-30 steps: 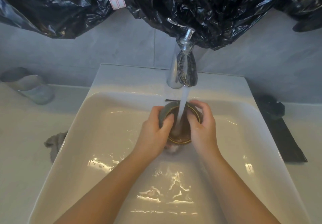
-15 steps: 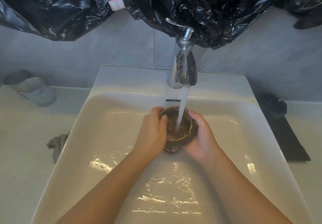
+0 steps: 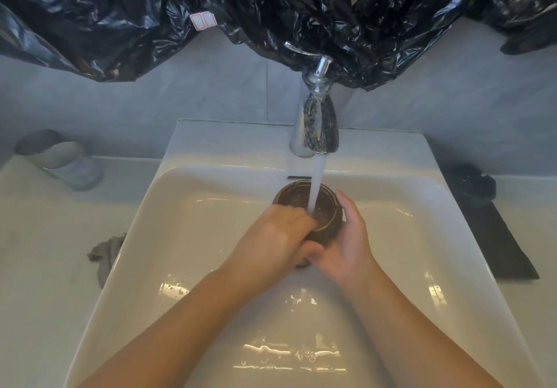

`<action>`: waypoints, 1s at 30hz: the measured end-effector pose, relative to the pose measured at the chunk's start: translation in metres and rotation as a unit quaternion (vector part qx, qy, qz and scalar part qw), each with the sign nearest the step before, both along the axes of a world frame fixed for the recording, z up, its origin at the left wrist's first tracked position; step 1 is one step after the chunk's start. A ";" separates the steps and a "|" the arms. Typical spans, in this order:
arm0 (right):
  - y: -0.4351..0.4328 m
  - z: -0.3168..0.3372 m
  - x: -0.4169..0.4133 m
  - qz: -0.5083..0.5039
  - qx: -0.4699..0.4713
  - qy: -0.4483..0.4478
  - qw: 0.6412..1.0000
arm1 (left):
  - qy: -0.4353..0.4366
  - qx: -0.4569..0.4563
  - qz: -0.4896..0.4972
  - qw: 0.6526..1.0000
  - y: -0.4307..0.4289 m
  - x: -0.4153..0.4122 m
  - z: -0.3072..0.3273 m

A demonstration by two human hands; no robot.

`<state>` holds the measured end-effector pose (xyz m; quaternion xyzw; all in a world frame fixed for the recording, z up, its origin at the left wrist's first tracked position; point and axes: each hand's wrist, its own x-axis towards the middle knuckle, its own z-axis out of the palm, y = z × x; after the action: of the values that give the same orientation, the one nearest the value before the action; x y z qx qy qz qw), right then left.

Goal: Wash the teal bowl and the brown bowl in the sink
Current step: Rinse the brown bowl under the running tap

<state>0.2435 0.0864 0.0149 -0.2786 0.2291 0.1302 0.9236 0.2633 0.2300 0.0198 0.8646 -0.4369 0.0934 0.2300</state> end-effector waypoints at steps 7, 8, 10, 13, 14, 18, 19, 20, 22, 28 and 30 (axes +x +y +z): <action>0.002 0.000 0.003 0.029 -0.056 -0.004 0.998 | -0.040 0.211 0.024 0.976 0.014 0.009 -0.001; 0.003 -0.001 0.003 0.038 -0.066 -0.002 0.997 | -0.017 0.209 0.019 0.978 0.012 0.006 0.001; 0.004 -0.002 0.002 0.045 -0.078 -0.001 0.996 | 0.036 0.170 -0.022 0.985 0.006 0.001 0.004; -0.003 -0.003 0.002 0.032 -0.069 0.000 0.997 | 0.063 0.141 -0.068 0.986 0.015 0.006 0.010; -0.005 -0.001 0.003 0.026 -0.065 0.006 0.998 | 0.035 0.149 -0.073 0.985 0.022 0.010 0.010; 0.005 0.003 0.003 0.038 -0.079 0.014 0.996 | -0.015 0.255 -0.011 0.967 0.026 0.020 0.012; 0.008 0.002 0.003 0.042 -0.080 0.018 0.996 | -0.001 0.250 -0.003 0.968 0.019 0.016 0.011; 0.009 0.002 0.003 0.044 -0.081 0.020 0.996 | 0.030 0.236 -0.008 0.971 0.011 0.011 0.011; 0.004 0.002 0.002 0.030 -0.082 0.014 0.996 | 0.112 0.175 -0.040 0.977 0.004 0.005 0.013; 0.003 0.003 0.003 0.042 -0.092 0.018 0.995 | -0.011 0.224 -0.030 0.974 0.033 0.021 0.009; 0.009 0.001 0.003 0.047 -0.099 0.023 0.994 | 0.028 0.215 -0.007 0.976 0.018 0.012 0.009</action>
<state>0.2463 0.0955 0.0158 -0.3760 0.2488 0.1561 0.8788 0.2750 0.2477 0.0285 0.8929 -0.4464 -0.0288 0.0518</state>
